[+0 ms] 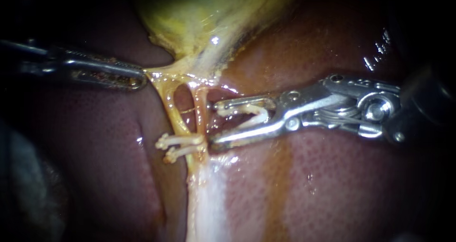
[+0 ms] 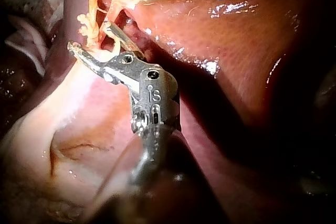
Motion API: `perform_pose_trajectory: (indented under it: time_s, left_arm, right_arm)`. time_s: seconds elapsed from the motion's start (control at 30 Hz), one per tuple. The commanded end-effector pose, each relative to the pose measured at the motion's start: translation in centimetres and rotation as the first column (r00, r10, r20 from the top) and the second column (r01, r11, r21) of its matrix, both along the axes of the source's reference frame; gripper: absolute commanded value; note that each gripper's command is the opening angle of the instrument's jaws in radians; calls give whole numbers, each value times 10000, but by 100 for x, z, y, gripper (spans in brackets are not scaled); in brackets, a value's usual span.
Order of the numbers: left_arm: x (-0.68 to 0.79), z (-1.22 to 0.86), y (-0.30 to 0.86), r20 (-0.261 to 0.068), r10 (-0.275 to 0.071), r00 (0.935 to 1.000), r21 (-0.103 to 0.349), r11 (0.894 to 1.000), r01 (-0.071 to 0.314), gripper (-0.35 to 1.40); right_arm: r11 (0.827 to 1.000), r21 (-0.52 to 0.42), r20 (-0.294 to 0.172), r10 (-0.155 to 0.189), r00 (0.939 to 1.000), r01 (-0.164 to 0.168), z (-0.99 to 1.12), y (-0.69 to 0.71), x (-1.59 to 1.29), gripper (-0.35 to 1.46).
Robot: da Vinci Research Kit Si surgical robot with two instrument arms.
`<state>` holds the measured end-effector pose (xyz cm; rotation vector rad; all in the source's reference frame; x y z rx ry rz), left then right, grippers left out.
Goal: Clipping third clip left tube
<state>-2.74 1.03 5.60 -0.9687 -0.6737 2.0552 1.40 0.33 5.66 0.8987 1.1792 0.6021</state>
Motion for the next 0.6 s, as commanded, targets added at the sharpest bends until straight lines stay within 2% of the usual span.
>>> perform_pose_trajectory:
  time_s: [0.03, 0.3, 0.6]
  left_arm:
    - [0, 0, 0, -1, -1, 10000, -1, 10000, 1, -35]
    - [0, 0, 0, -1, 0, 10000, -2, 10000, 0, -35]
    - [0, 0, 0, -1, 0, 10000, -2, 10000, 0, -35]
  right_arm:
    - [10000, 3, -22, 12, 10000, -12, 0, -1, 4, 46]
    - [9986, 479, -221, 218, 9995, -207, 4, -2, 28, 46]
    - [9980, 572, -107, 260, 9996, -254, 33, -4, 33, 45]
